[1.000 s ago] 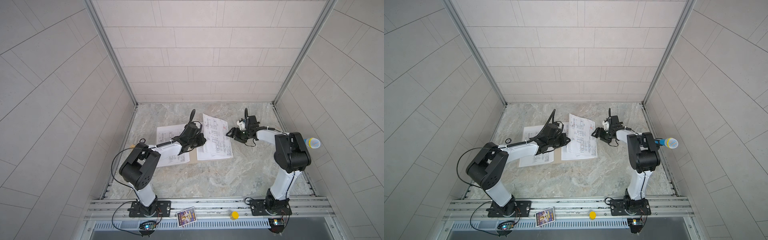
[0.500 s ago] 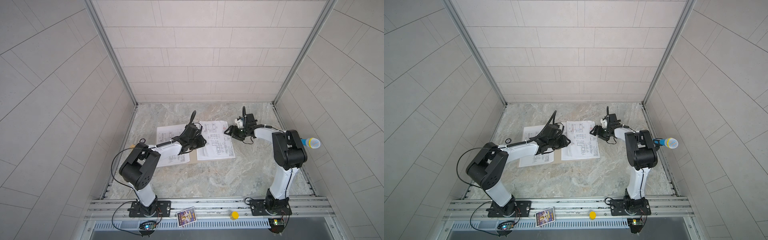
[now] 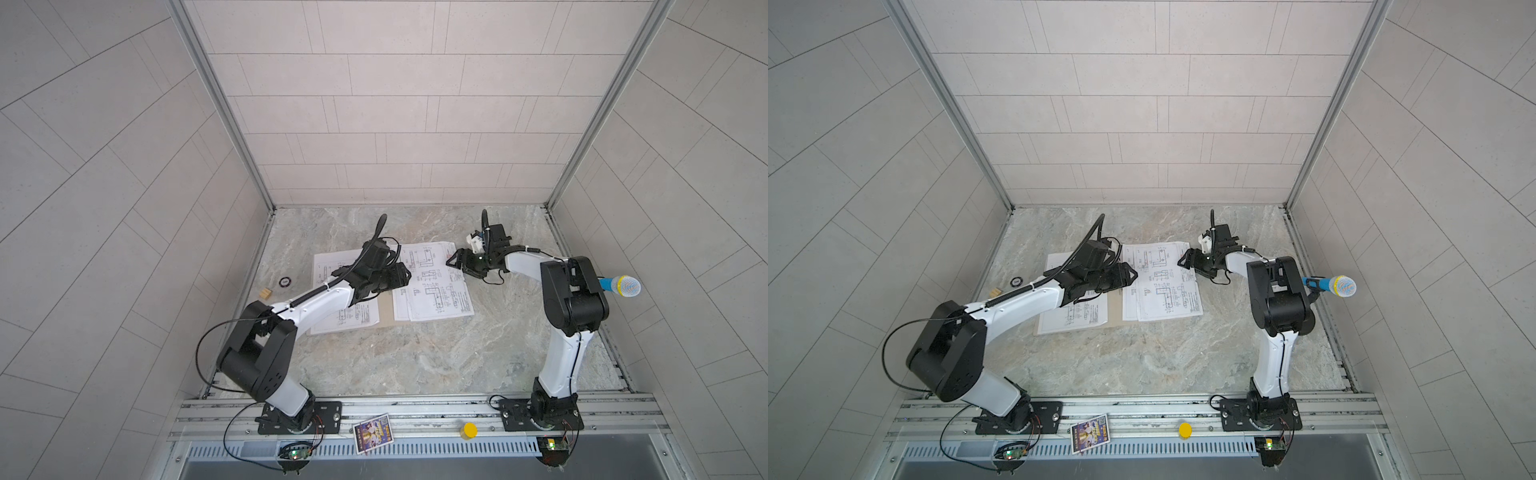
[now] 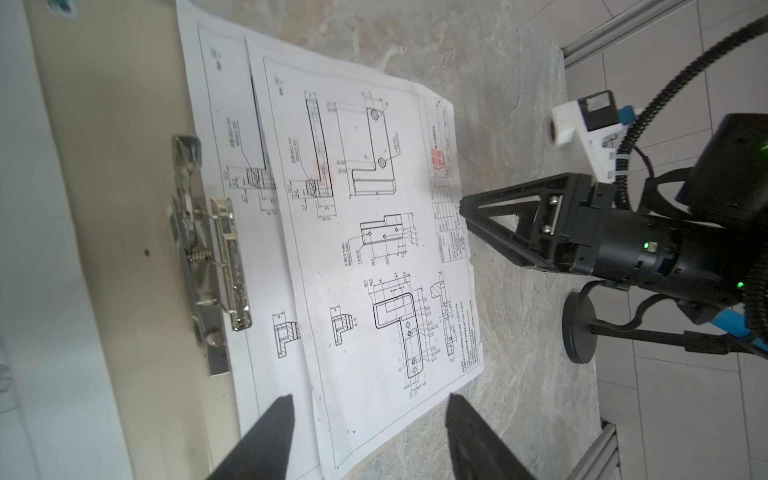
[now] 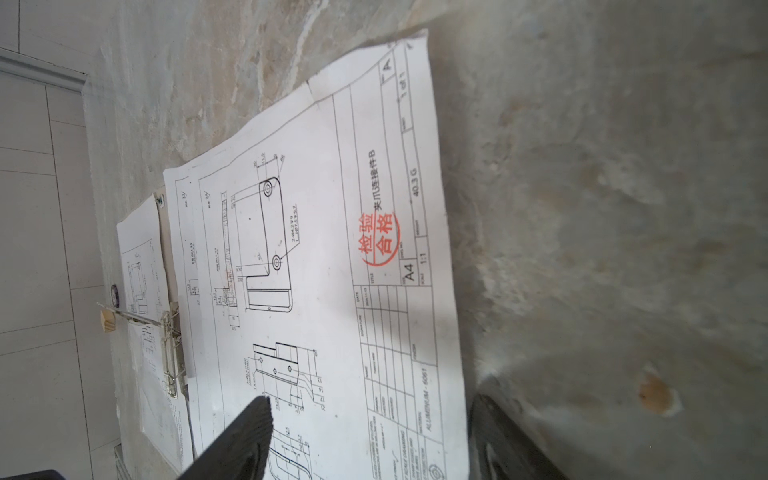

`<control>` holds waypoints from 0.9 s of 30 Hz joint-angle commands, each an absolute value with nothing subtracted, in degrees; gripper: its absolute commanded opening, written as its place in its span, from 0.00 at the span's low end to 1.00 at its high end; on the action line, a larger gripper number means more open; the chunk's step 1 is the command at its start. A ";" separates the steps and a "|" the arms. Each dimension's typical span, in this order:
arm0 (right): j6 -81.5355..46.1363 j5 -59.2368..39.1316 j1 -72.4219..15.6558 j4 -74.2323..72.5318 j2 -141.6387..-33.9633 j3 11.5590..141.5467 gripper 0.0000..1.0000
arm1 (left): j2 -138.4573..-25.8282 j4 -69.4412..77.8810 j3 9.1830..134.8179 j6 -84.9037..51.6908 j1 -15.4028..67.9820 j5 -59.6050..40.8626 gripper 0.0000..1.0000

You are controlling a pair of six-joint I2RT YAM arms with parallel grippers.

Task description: Put the files into the folder

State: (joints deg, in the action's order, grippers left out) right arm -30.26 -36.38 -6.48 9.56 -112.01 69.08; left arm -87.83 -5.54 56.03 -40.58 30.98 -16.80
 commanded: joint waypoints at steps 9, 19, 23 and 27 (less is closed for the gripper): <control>-30.85 -36.20 -7.78 12.49 -113.18 68.43 0.74 | -78.60 -7.07 46.86 -37.78 21.09 -15.56 0.74; -31.48 -35.62 -8.68 12.83 -112.79 69.26 0.74 | -81.59 -5.12 44.24 -37.44 15.49 -21.95 0.75; -31.90 -35.77 -8.96 12.83 -112.72 69.46 0.74 | -82.67 -3.56 43.69 -37.78 15.41 -23.29 0.74; -32.33 -35.69 -9.53 12.40 -112.58 69.55 0.74 | -83.68 -2.12 43.13 -38.31 15.42 -24.50 0.74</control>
